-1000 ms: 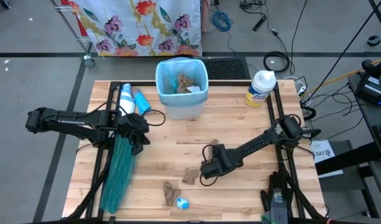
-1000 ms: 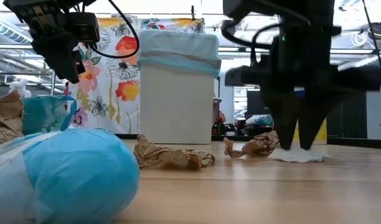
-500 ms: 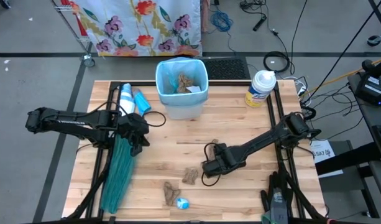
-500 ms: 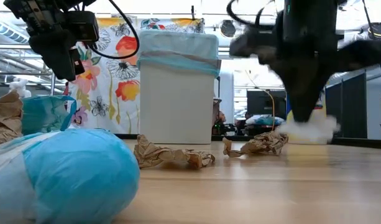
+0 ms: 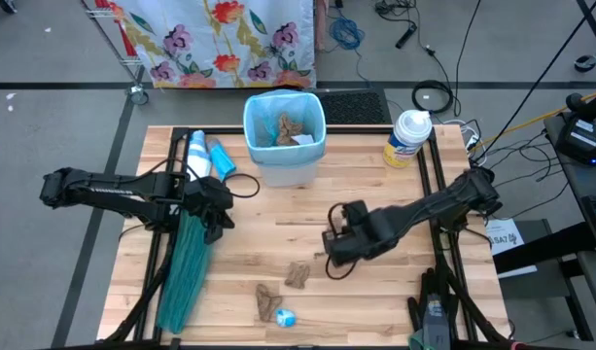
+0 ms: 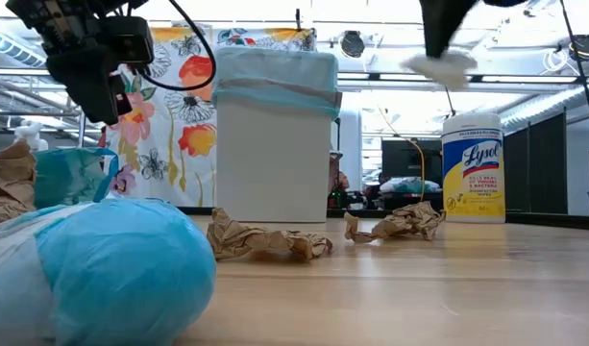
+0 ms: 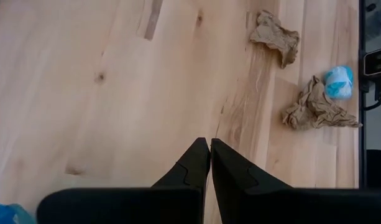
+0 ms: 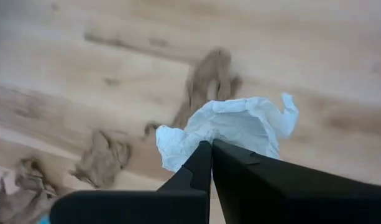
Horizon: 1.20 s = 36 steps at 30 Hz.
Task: Place trash/remove bag and relplace
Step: Put the white paper into the white trash bin
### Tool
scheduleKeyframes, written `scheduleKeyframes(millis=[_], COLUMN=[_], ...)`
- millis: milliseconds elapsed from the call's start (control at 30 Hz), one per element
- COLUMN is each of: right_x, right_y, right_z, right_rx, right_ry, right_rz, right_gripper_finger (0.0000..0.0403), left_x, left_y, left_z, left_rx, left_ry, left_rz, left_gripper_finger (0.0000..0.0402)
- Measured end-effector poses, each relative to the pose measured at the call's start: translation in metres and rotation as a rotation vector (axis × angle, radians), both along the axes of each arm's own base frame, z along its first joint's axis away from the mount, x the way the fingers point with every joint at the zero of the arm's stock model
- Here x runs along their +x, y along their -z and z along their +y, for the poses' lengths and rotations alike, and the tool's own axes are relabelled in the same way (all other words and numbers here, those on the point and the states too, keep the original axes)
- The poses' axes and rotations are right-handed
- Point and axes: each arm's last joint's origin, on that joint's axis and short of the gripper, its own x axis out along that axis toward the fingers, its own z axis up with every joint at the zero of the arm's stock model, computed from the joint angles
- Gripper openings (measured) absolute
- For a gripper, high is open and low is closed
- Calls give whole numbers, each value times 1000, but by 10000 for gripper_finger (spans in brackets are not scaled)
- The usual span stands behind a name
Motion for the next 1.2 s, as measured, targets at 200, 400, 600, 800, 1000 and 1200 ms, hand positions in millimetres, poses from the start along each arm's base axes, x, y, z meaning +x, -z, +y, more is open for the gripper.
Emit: scheduleKeyframes(millis=[200,400,600,800,1000,1200], right_x=[2,10,26,33,37,57], right_y=[-58,-103,-126,-136,-133,-107], right_z=[-35,-89,-149,-210,-258,-292], right_rx=[-164,-296,-455,-539,-630,-539], right_ry=[-109,-240,-394,-512,-482,-547], right_rz=[-83,-151,-246,-336,-340,-408], right_gripper_finger=[0,0,0,0,7,60], left_x=[2,6,9,11,11,11], left_y=[-1,-5,-7,-8,-8,-9], left_z=[0,0,3,4,5,5], left_rx=[6,5,36,33,-6,-32], left_ry=[5,-2,-76,-168,-258,-289], left_rz=[-24,-85,-105,-120,-106,-102], left_gripper_finger=[22,22,22,22,22,22])
